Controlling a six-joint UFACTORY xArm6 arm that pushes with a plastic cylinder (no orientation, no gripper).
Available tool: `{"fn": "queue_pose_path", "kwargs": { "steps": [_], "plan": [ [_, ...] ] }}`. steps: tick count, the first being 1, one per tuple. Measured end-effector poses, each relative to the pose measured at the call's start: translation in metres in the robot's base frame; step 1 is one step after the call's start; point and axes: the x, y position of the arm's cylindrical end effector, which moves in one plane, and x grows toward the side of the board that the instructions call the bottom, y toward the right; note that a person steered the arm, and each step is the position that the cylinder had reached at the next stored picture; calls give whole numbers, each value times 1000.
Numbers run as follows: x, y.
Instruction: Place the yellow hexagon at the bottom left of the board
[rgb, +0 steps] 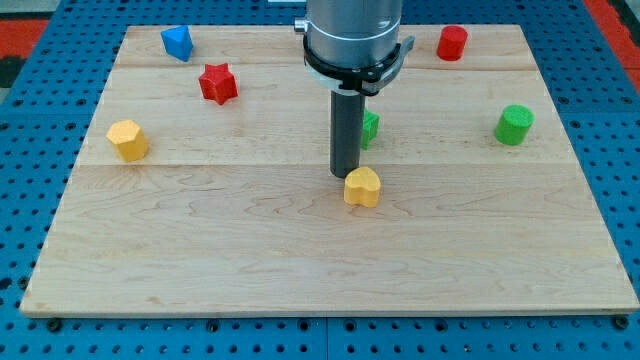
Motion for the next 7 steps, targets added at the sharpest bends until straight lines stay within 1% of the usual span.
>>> {"fn": "queue_pose_path", "kwargs": {
  "steps": [1, 2, 4, 5, 6, 7],
  "plan": [
    [-10, 55],
    [29, 33],
    [65, -166],
    [44, -124],
    [60, -104],
    [116, -134]
  ]
}}
